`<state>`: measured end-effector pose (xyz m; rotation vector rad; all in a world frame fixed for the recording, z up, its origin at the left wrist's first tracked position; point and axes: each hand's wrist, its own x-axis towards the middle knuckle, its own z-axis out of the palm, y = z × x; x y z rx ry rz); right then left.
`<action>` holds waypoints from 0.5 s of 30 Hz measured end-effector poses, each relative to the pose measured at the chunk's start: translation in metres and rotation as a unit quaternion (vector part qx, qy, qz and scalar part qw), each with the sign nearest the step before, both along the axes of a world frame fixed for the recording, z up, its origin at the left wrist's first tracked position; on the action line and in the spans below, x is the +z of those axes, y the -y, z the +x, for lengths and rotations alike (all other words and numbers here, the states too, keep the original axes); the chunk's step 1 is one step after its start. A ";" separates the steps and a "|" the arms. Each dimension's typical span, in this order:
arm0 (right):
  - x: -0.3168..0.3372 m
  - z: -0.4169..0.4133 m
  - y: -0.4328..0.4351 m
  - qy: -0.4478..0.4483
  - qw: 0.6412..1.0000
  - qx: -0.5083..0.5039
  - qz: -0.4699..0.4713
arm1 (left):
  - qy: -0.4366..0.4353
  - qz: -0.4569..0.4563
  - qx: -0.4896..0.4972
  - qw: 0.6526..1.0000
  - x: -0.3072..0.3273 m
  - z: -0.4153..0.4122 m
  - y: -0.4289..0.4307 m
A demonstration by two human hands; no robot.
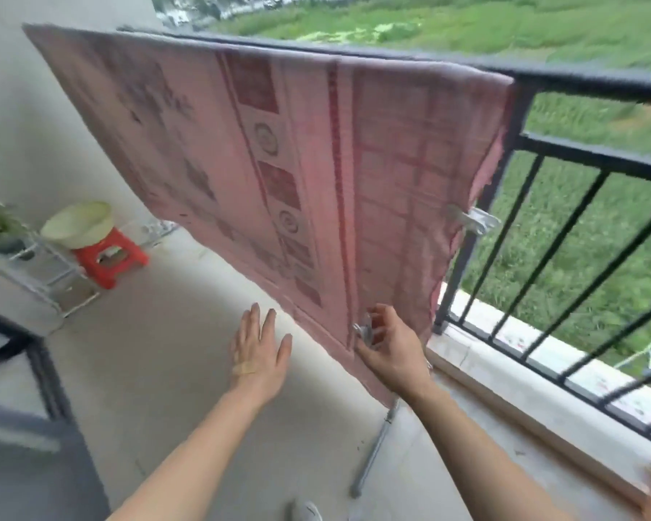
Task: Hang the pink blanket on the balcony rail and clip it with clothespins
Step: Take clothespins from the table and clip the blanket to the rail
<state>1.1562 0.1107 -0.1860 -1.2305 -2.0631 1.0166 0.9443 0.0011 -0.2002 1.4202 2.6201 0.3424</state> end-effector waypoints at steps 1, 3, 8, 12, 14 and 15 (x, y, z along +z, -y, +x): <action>0.005 -0.034 -0.004 0.007 1.000 0.015 0.015 | 0.005 0.012 0.024 1.000 0.005 -0.029 0.006; 0.017 -0.101 -0.012 0.022 0.998 0.040 0.035 | 0.006 0.040 0.062 0.997 0.016 -0.086 0.017; 0.056 -0.245 -0.024 -0.035 0.994 0.100 0.032 | -0.010 0.080 0.146 0.986 0.046 -0.214 0.039; 0.079 -0.350 -0.033 -0.069 0.990 0.124 0.014 | -0.040 0.113 0.181 0.976 0.073 -0.306 0.039; 0.086 -0.388 -0.040 -0.086 0.987 0.138 0.002 | -0.059 0.134 0.187 0.971 0.086 -0.339 0.036; 0.089 -0.411 -0.043 -0.096 0.984 0.148 0.002 | -0.066 0.140 0.193 0.969 0.091 -0.358 0.035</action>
